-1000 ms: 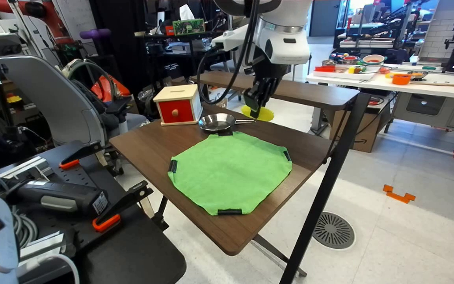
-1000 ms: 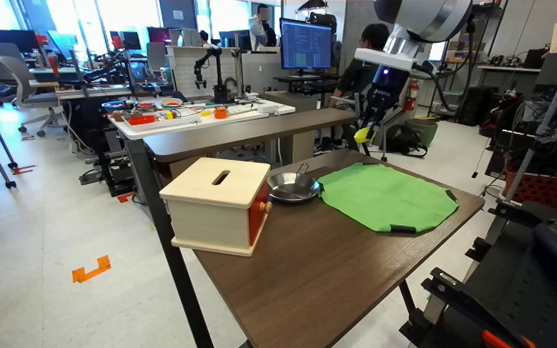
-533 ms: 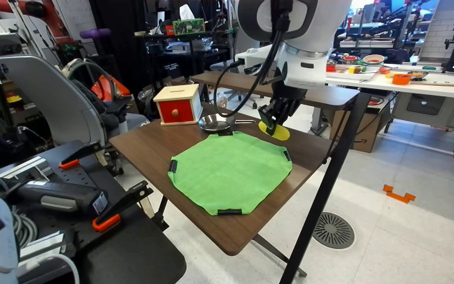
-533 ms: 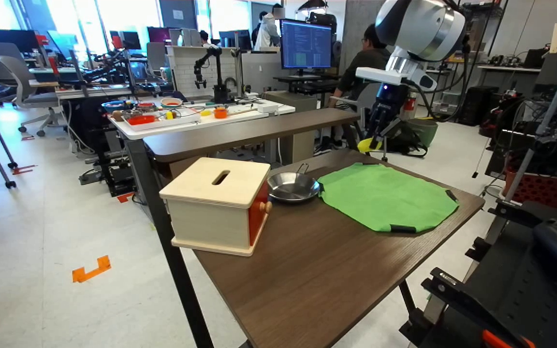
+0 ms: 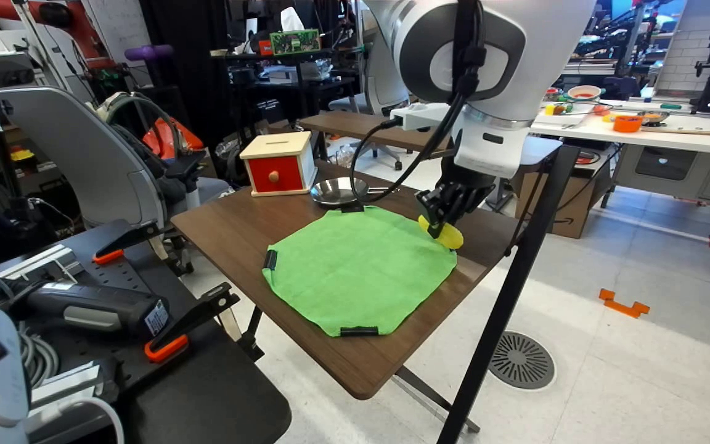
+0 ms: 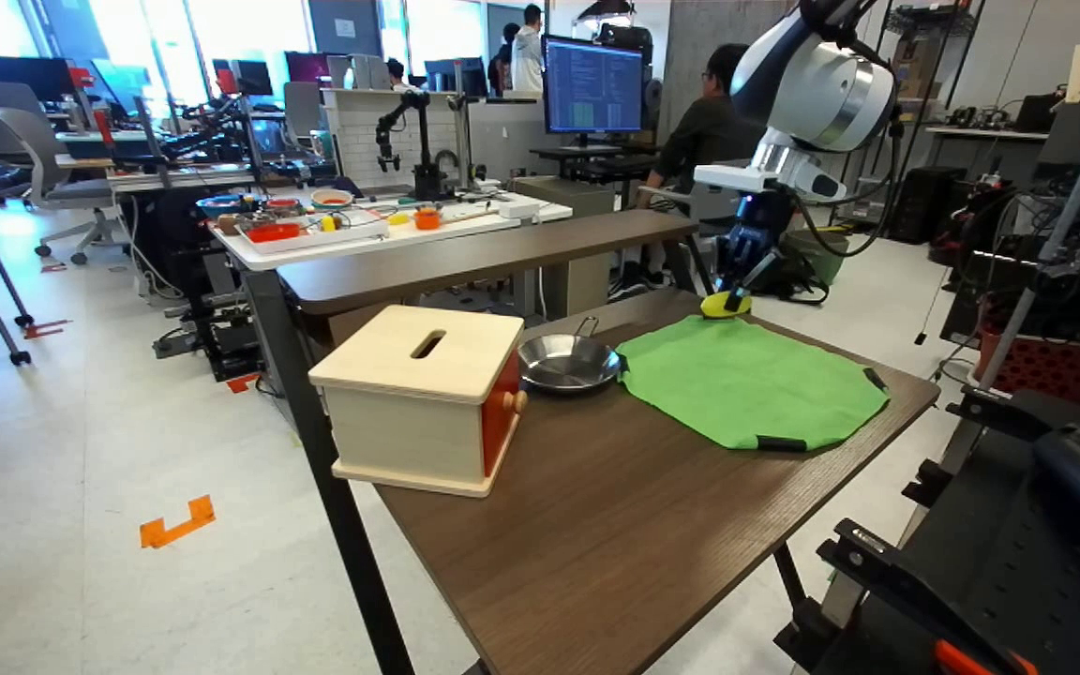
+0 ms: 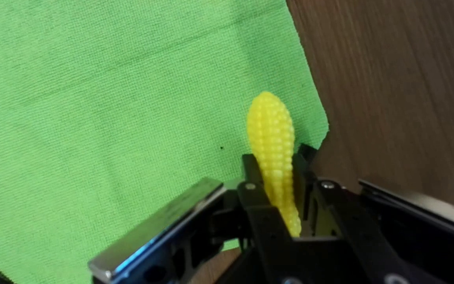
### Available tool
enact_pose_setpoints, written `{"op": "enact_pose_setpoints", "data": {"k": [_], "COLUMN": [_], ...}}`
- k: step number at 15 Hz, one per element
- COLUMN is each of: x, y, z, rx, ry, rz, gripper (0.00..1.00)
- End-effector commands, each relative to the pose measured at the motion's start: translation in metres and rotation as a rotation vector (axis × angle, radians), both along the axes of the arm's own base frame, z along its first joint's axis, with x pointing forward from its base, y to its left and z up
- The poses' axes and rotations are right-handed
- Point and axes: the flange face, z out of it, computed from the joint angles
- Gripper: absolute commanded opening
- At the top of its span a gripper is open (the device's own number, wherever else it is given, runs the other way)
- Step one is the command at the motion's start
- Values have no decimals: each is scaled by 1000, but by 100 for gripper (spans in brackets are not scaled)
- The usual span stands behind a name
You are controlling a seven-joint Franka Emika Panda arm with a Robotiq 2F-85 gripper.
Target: Place the yellow toy on the towel
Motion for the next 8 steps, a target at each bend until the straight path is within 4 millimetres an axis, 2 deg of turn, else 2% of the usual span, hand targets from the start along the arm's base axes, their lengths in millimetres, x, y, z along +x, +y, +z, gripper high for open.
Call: {"op": "enact_pose_setpoints", "data": {"k": [1,3,8], "x": [9,11,15], "y": [-7,-8,-12], "z": [-5,-6,-5], "rx": [2,4,9], "ry": [31,32,35], "rz": [-29,-39,-48], "gripper": [49,57,93]}}
